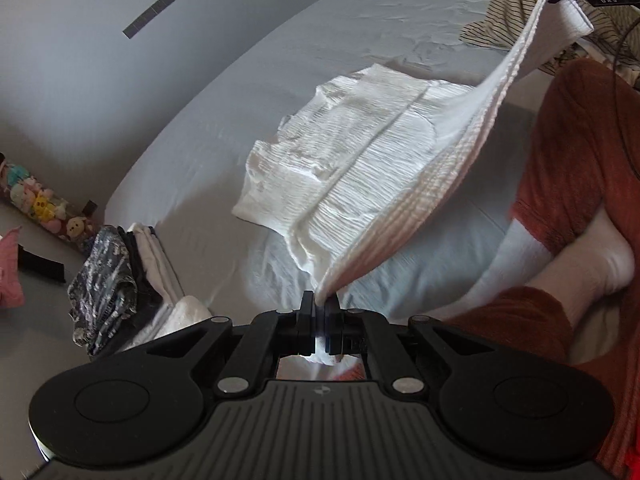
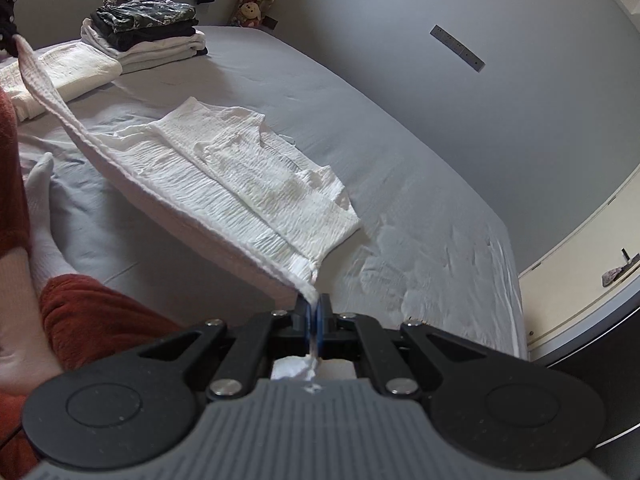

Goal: Fold clothes
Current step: 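Lift the hem with both grippers and fold it over toward the collar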

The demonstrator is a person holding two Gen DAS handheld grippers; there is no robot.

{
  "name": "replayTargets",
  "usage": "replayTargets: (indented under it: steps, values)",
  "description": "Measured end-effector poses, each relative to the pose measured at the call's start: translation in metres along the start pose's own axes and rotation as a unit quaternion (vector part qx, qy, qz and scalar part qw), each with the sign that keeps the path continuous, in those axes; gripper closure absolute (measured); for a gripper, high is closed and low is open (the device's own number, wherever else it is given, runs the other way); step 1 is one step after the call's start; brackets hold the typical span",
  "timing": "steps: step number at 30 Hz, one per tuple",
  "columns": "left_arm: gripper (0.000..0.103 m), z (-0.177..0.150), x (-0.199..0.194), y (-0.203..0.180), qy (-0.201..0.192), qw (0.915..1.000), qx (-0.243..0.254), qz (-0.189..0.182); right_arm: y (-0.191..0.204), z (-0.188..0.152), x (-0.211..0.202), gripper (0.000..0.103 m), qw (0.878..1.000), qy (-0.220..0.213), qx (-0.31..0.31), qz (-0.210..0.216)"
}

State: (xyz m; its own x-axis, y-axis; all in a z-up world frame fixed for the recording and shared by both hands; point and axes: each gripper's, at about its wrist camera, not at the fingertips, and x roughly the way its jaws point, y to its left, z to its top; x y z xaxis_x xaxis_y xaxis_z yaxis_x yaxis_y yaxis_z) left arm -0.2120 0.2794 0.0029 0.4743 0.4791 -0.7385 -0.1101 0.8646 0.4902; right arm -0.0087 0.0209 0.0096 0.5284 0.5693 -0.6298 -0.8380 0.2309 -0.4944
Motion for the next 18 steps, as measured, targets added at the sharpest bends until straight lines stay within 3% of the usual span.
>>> replayTargets:
  steps: [9,18]
  values:
    - [0.099,0.065,0.073,0.055,-0.035,0.9965,-0.025,0.072,-0.039,0.060,0.086,0.100,0.998,-0.019,-0.011,-0.055]
    - [0.098,0.115,0.174,0.125,-0.013,0.9941,-0.041,0.100,-0.072,0.125,0.203,0.100,0.996,-0.008,-0.017,-0.087]
